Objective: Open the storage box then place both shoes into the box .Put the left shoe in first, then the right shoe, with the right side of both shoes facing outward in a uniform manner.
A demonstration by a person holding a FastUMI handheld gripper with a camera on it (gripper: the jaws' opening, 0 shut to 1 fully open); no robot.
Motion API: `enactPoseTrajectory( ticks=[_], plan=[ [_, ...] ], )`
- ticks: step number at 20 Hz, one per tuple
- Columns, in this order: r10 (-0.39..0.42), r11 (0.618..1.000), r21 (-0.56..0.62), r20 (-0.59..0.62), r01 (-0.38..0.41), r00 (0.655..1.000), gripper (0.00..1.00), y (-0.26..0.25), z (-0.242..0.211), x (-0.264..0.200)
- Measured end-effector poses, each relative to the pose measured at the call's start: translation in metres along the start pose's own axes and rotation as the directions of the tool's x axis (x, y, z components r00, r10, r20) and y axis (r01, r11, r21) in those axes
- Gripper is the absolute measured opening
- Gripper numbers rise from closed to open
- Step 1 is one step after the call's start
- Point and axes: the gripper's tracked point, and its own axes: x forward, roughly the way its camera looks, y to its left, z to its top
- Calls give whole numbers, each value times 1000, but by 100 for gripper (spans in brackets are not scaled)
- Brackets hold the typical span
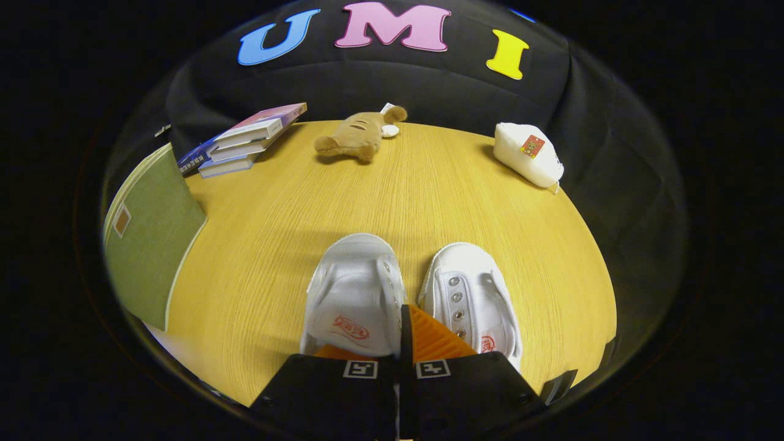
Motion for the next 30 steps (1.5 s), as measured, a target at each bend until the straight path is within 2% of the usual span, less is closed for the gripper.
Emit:
enactPoseTrajectory(
  ticks=[5, 8, 12, 17, 22, 26, 30],
  plan=[
    [66, 994, 88, 40, -69, 997, 8, 18, 40, -34],
    [140, 979, 137, 69, -149, 988, 8, 45, 79, -67],
    [237, 953, 172, 85, -249, 968, 8, 95, 126, -103],
    [349, 915, 191, 71, -356, 935, 8, 183, 168, -141],
    [390, 903, 204, -17, -379, 921, 8, 271, 175, -151],
    [387, 900, 274, -141, -340, 911, 8, 339, 150, -134],
    [310, 936, 236, -209, -259, 928, 8, 377, 124, -103]
  ],
)
